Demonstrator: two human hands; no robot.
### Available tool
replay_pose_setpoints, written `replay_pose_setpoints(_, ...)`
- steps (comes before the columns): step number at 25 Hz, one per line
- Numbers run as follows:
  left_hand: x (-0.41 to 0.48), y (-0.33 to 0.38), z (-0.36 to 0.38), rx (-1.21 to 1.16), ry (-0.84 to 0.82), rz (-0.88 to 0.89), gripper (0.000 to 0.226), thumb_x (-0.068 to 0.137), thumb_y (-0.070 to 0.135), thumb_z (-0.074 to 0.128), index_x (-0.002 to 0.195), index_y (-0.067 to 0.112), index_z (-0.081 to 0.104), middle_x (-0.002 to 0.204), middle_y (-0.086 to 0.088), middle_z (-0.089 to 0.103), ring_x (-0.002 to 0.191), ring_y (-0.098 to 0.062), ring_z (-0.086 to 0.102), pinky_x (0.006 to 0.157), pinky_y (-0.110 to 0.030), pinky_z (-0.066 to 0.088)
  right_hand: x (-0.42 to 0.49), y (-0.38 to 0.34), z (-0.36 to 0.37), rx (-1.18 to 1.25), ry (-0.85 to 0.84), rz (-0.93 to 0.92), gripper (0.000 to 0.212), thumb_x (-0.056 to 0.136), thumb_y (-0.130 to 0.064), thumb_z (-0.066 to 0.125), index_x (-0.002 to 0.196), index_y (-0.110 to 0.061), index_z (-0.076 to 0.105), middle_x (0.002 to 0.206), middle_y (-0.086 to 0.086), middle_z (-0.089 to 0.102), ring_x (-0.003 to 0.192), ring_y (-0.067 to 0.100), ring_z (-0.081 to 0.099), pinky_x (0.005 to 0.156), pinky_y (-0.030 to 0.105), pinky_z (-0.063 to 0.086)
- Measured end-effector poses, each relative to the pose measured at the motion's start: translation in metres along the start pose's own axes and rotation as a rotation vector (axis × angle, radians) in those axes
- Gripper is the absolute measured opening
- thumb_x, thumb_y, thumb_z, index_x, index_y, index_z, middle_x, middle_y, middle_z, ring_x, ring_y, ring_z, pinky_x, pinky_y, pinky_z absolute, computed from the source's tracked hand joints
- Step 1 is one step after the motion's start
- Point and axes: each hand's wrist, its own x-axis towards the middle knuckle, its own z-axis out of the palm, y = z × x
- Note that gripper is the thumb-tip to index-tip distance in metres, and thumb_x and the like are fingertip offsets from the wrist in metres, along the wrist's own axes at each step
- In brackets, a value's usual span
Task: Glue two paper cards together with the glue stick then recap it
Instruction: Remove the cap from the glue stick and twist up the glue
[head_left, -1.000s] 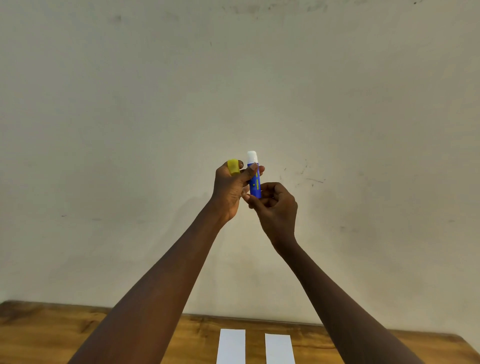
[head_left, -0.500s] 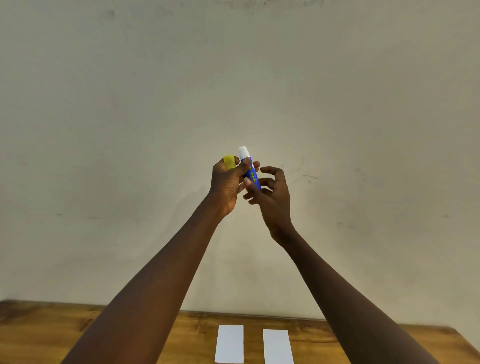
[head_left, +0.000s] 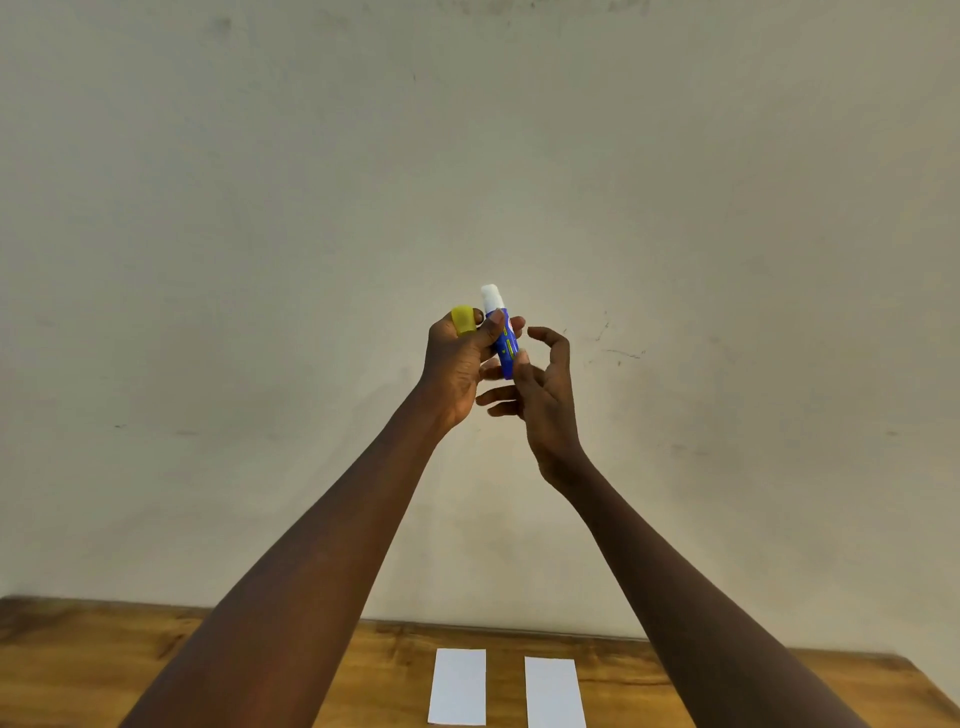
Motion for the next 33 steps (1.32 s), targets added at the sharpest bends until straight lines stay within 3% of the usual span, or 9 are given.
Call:
replay_pose_setpoints(3, 0.004, 0.001, -0.002, 0.007, 0.026, 0.012, 0.01, 0.091, 0.012, 0.048, 0.083, 0.009, 0.045, 0.111, -0.015, 0.06, 0.102, -0.028, 0.061, 0.092, -0.042, 0.047, 0.002, 0.0, -0.001, -0.189, 0.183, -0.092, 0.046, 0.081, -0.019, 0.064, 0.115, -0.008, 0.036, 0.087, 0.019, 0.062, 0.065, 0.027, 0.064, 0.057, 0.027, 0.052)
replay_pose_setpoints(5, 0.005, 0.0, -0.004, 0.001, 0.037, 0.032, 0.01, 0.09, 0.01, 0.05, 0.092, 0.005, 0.041, 0.109, -0.014, 0.06, 0.1, -0.027, 0.062, 0.076, -0.029, 0.056, 0.002, 0.0, -0.002, -0.242, 0.2, -0.127, 0.052, 0.073, -0.02, 0.072, 0.112, -0.007, 0.039, 0.082, 0.022, 0.065, 0.068, 0.032, 0.065, 0.062, 0.032, 0.053)
replay_pose_setpoints(9, 0.004, -0.004, -0.006, -0.009, 0.046, 0.05, 0.015, 0.09, 0.01, 0.05, 0.098, 0.005, 0.038, 0.108, -0.014, 0.06, 0.1, -0.027, 0.062, 0.077, -0.026, 0.056, 0.001, 0.004, 0.0, -0.337, 0.179, -0.185, 0.057, 0.065, -0.02, 0.079, 0.107, -0.006, 0.043, 0.074, 0.011, 0.064, 0.06, 0.021, 0.062, 0.053, 0.007, 0.044)
replay_pose_setpoints(12, 0.002, -0.007, -0.004, 0.002, 0.046, 0.042, 0.014, 0.09, 0.008, 0.05, 0.094, 0.006, 0.037, 0.109, -0.014, 0.061, 0.1, -0.026, 0.061, 0.092, -0.037, 0.048, 0.001, 0.008, 0.0, -0.35, 0.206, -0.177, 0.043, 0.072, -0.01, 0.073, 0.104, -0.003, 0.045, 0.078, 0.018, 0.069, 0.064, 0.027, 0.066, 0.054, 0.01, 0.045)
replay_pose_setpoints(16, 0.001, -0.007, -0.004, 0.028, 0.021, 0.065, 0.01, 0.09, 0.008, 0.049, 0.093, 0.006, 0.04, 0.106, -0.011, 0.06, 0.097, -0.023, 0.061, 0.077, -0.02, 0.051, 0.0, 0.008, -0.002, -0.28, 0.069, -0.128, 0.031, 0.086, 0.004, 0.049, 0.114, -0.004, 0.038, 0.083, 0.024, 0.069, 0.061, 0.024, 0.064, 0.058, 0.018, 0.048)
replay_pose_setpoints(19, 0.003, -0.007, -0.006, 0.037, 0.03, 0.058, 0.011, 0.091, 0.008, 0.049, 0.094, 0.005, 0.038, 0.11, -0.015, 0.06, 0.098, -0.026, 0.06, 0.088, -0.033, 0.049, 0.001, 0.007, -0.003, -0.267, -0.024, -0.11, 0.035, 0.089, 0.006, 0.038, 0.122, -0.006, 0.033, 0.087, 0.025, 0.067, 0.059, 0.018, 0.062, 0.055, 0.013, 0.048)
replay_pose_setpoints(24, 0.002, -0.007, -0.006, 0.039, 0.035, 0.071, 0.011, 0.09, 0.008, 0.05, 0.091, 0.006, 0.039, 0.105, -0.013, 0.061, 0.094, -0.023, 0.061, 0.084, -0.028, 0.051, 0.003, 0.009, 0.004, -0.422, 0.13, -0.178, 0.054, 0.076, -0.014, 0.069, 0.119, -0.006, 0.037, 0.078, 0.008, 0.062, 0.063, 0.021, 0.06, 0.057, 0.007, 0.044)
replay_pose_setpoints(27, 0.001, -0.005, -0.005, 0.067, 0.024, 0.078, 0.014, 0.089, 0.009, 0.051, 0.08, 0.009, 0.041, 0.104, -0.012, 0.06, 0.086, -0.022, 0.064, 0.081, -0.025, 0.05, 0.001, 0.011, 0.006, -0.405, 0.112, -0.165, 0.041, 0.082, -0.002, 0.059, 0.118, -0.004, 0.039, 0.082, 0.019, 0.069, 0.067, 0.028, 0.066, 0.063, 0.022, 0.05)
replay_pose_setpoints(33, 0.001, -0.005, -0.005, 0.08, 0.043, 0.083, 0.013, 0.089, 0.009, 0.051, 0.079, 0.008, 0.042, 0.103, -0.011, 0.059, 0.075, -0.014, 0.067, 0.078, -0.024, 0.052, 0.0, 0.011, 0.004, -0.357, 0.015, -0.138, 0.04, 0.09, -0.009, 0.047, 0.126, -0.01, 0.03, 0.096, 0.016, 0.064, 0.065, 0.021, 0.062, 0.057, 0.015, 0.049)
